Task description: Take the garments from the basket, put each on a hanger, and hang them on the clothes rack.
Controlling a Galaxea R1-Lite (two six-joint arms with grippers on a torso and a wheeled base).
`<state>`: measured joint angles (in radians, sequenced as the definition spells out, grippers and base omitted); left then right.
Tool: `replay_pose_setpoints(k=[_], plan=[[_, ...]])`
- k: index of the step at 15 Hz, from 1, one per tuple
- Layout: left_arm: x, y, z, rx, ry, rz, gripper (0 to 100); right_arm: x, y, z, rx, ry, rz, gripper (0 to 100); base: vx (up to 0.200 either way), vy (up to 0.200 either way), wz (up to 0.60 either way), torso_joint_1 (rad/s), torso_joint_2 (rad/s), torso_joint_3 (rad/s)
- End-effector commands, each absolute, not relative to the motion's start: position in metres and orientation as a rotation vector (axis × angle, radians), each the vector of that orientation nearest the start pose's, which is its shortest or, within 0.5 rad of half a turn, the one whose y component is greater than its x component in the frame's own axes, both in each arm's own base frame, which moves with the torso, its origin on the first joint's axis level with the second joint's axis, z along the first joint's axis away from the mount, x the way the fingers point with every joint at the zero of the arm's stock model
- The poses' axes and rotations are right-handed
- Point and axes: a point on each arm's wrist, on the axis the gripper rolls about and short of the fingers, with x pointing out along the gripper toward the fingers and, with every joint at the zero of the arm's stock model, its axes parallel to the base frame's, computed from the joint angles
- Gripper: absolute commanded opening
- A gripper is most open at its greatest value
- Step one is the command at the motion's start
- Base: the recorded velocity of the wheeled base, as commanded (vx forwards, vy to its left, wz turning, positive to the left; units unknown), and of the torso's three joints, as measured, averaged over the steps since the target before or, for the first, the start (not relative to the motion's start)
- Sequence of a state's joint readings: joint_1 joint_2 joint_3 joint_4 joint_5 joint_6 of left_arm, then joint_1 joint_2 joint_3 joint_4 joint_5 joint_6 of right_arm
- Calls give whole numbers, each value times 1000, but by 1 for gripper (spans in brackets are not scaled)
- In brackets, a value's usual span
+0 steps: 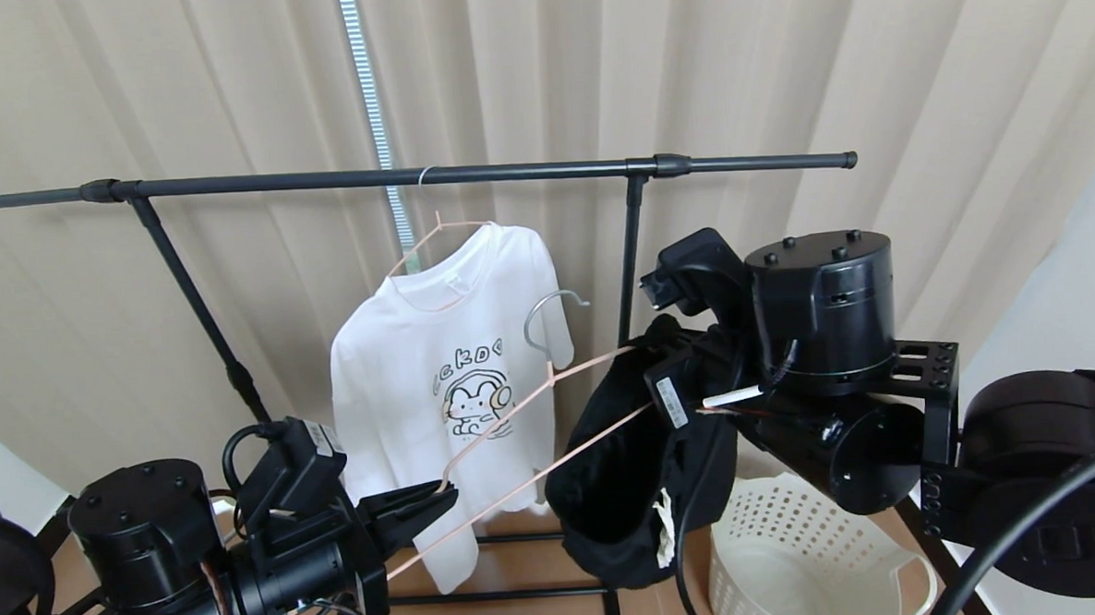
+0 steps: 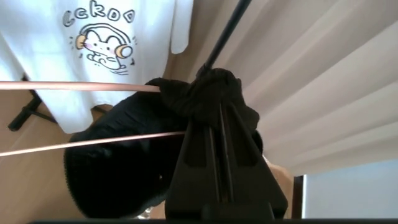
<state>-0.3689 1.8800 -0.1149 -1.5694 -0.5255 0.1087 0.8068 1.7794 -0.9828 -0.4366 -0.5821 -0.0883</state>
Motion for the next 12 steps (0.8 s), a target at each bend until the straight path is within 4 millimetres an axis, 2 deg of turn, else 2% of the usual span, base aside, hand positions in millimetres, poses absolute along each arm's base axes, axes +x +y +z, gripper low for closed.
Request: replay_pose_setpoints(k=[1,9,12], plan=[[210,-94,80,85,152,-903,0,232,239,188,-301,258,263,0,0,0,0,0,0,0],[210,-94,80,86,152,-904,0,214,272,190,-188,250,349,0,0,0,0,0,0,0],[210,-94,81,86,150,-904,0,207,278,193,-155,243,373,0,0,0,0,0,0,0]])
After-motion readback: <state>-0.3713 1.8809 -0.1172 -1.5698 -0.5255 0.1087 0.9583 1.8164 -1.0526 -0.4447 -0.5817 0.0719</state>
